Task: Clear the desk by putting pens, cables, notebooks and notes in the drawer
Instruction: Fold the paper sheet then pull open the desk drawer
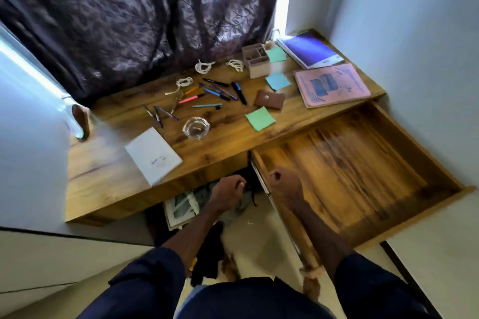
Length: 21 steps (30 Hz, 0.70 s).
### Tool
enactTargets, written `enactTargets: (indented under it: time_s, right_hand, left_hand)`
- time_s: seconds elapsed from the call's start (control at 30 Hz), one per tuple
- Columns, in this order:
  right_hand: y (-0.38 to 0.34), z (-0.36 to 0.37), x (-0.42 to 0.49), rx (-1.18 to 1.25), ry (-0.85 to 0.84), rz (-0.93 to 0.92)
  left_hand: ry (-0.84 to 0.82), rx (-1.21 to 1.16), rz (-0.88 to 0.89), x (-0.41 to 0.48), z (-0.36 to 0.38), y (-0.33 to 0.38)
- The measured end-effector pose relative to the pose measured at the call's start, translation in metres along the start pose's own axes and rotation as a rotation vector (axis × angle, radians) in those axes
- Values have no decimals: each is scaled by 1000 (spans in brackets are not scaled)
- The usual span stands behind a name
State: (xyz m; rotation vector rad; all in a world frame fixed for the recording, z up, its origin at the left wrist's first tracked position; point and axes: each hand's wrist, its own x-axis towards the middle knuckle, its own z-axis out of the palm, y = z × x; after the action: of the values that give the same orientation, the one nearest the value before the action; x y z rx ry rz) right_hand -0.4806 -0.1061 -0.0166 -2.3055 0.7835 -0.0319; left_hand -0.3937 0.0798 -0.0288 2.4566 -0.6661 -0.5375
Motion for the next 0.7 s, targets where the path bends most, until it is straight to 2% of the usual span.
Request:
enactTargets:
  time_s: [0.13, 0.23, 0.4, 0.6, 0.7]
  right_hand:
    - [-61, 19, 13, 9, 13, -56]
    - [-97, 27, 24, 27, 30, -119]
    - [-134, 33, 53, 66, 31, -171]
    - [-157, 45, 107, 65, 34, -207]
    - [-166, 56, 141, 48, 19, -195]
  left_hand:
    - [83, 27, -68, 21, -65, -46]
    - [192, 30, -43, 33, -96, -62]
    - [204, 53, -161, 51, -125, -74]
    - [136, 102, -108, 84, -140, -77]
    - [246, 92, 12, 113, -130, -91]
